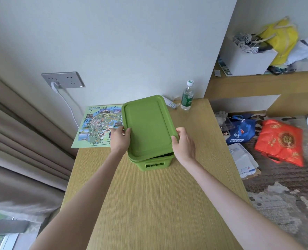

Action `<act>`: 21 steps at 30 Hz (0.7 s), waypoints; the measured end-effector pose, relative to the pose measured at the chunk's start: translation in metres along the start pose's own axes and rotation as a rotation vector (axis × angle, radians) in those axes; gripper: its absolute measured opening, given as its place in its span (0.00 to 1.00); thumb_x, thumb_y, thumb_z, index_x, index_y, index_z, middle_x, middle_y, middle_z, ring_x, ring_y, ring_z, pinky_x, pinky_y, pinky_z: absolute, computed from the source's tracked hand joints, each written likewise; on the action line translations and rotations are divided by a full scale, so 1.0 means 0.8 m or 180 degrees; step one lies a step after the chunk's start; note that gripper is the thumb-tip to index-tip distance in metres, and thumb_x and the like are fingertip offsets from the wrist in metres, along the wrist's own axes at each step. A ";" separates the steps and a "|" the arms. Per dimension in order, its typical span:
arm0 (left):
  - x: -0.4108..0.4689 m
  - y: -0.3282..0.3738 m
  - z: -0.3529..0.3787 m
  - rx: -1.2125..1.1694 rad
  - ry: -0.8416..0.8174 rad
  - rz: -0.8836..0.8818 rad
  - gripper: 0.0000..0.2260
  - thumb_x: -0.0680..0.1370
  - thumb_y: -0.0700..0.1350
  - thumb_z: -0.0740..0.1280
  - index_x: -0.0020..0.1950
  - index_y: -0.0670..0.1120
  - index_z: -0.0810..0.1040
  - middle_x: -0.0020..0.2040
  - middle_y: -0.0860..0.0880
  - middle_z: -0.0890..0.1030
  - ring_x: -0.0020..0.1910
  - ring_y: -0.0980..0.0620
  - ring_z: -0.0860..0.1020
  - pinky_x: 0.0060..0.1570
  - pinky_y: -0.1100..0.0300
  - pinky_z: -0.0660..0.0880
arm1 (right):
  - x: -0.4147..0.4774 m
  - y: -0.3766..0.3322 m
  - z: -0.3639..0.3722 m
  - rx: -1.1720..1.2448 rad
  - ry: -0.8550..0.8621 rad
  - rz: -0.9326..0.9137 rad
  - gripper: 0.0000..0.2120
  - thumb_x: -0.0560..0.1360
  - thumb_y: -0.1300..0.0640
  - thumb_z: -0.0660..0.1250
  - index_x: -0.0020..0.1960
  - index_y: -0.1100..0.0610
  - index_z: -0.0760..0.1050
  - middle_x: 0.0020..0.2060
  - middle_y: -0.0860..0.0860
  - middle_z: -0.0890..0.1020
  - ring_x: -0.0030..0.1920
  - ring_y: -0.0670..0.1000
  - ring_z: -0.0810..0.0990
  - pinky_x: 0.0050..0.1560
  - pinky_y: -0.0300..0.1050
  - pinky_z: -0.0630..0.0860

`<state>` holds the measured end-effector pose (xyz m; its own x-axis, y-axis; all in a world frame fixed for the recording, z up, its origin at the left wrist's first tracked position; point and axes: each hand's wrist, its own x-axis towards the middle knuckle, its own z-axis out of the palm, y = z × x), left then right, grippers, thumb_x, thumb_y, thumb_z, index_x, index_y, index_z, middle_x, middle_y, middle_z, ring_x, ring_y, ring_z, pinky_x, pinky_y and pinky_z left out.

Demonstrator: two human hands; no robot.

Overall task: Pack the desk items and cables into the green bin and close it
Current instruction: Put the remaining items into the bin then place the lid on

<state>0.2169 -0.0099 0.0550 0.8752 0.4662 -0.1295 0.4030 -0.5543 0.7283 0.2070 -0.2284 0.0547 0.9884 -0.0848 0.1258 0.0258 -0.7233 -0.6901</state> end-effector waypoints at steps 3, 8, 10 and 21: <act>-0.002 -0.014 0.009 0.0242 -0.0028 -0.0033 0.17 0.83 0.50 0.58 0.60 0.37 0.76 0.63 0.39 0.69 0.53 0.39 0.76 0.55 0.48 0.75 | -0.005 0.010 0.009 -0.0237 -0.0062 -0.0278 0.13 0.80 0.59 0.63 0.63 0.61 0.70 0.55 0.56 0.78 0.57 0.55 0.75 0.48 0.40 0.69; -0.002 -0.022 0.017 0.0265 -0.0034 0.0041 0.17 0.84 0.51 0.56 0.57 0.38 0.75 0.59 0.40 0.71 0.48 0.41 0.76 0.49 0.50 0.75 | -0.006 0.019 0.015 -0.0603 -0.0039 -0.0479 0.11 0.79 0.60 0.62 0.60 0.63 0.72 0.53 0.56 0.74 0.52 0.54 0.74 0.42 0.40 0.69; -0.002 -0.020 0.019 0.0307 -0.0038 0.0092 0.17 0.84 0.50 0.54 0.57 0.39 0.75 0.59 0.40 0.73 0.48 0.41 0.77 0.48 0.49 0.76 | -0.007 0.024 0.016 -0.0599 -0.0056 -0.0463 0.11 0.79 0.60 0.62 0.60 0.63 0.71 0.53 0.56 0.73 0.50 0.54 0.74 0.40 0.40 0.70; 0.003 -0.026 0.034 0.0665 0.0014 0.0351 0.16 0.85 0.49 0.50 0.57 0.38 0.70 0.55 0.40 0.77 0.49 0.41 0.77 0.44 0.50 0.73 | -0.016 0.039 0.028 -0.0208 -0.0115 -0.0623 0.11 0.81 0.63 0.58 0.62 0.65 0.67 0.46 0.55 0.74 0.34 0.49 0.69 0.28 0.35 0.60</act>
<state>0.2181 -0.0161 0.0213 0.9160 0.3977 -0.0535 0.3520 -0.7324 0.5828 0.1987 -0.2345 0.0151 0.9703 0.0854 0.2265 0.2092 -0.7664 -0.6073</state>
